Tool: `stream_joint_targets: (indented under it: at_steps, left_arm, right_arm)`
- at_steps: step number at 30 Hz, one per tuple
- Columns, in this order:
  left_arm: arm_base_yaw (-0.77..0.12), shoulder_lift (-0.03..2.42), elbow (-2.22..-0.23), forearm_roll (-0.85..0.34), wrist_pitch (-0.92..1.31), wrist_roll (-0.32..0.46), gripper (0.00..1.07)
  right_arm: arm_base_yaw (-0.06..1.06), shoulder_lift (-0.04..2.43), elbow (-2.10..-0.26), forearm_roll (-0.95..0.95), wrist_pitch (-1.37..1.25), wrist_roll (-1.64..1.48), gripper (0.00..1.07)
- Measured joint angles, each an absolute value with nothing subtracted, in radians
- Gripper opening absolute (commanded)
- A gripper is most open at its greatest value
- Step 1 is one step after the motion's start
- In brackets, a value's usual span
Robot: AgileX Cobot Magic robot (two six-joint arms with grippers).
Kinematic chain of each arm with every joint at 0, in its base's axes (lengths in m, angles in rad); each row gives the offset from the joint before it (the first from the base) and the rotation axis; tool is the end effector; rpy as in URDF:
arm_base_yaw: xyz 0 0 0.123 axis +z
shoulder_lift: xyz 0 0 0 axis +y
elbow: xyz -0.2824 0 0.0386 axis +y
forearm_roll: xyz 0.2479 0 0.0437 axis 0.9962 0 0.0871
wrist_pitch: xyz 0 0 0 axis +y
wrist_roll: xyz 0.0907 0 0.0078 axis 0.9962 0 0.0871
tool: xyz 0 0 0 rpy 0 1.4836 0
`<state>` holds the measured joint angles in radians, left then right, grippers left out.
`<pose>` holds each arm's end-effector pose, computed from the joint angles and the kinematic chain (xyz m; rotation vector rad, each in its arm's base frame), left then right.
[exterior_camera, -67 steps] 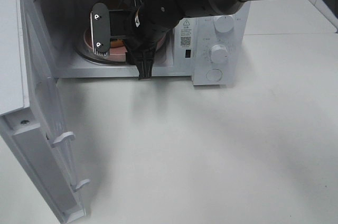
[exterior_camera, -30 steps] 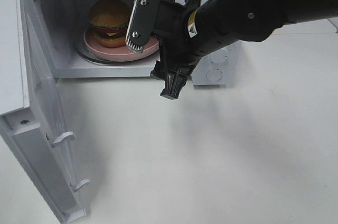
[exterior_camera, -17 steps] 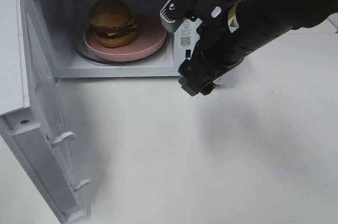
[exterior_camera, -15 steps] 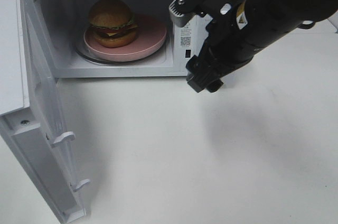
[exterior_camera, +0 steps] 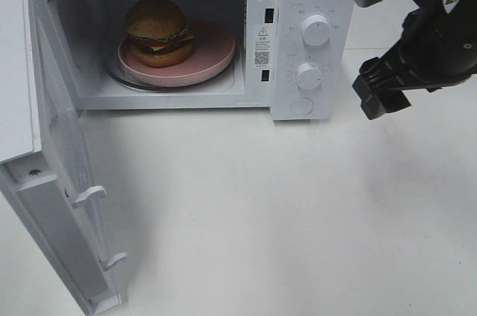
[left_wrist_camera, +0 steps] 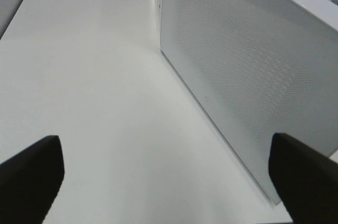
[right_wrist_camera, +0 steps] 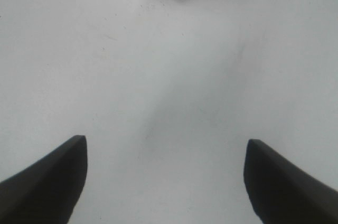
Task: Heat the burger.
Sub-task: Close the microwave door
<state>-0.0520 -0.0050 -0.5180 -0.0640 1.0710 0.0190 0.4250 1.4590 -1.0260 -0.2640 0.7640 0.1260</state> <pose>-0.0085 -0.0047 0.2814 0.0763 2.0299 -0.0972 0.2722 0.1051 0.2641 -0.5851 2.5720 -0.1215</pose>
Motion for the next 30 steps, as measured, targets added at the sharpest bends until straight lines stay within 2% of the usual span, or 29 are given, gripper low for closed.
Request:
stream_joint_targets:
  at_steps: [13,30]
  left_arm:
    - [-0.052,-0.005,-0.518,-0.064,1.071,0.019,0.98]
    - [-0.052,-0.005,-0.518,-0.064,1.071,0.019,0.98]
  right_arm:
    - [0.412,1.23,-0.78,-0.256,0.794,0.163,0.76]
    - [0.412,0.939,-0.739,-0.233,0.921,0.165,0.76]
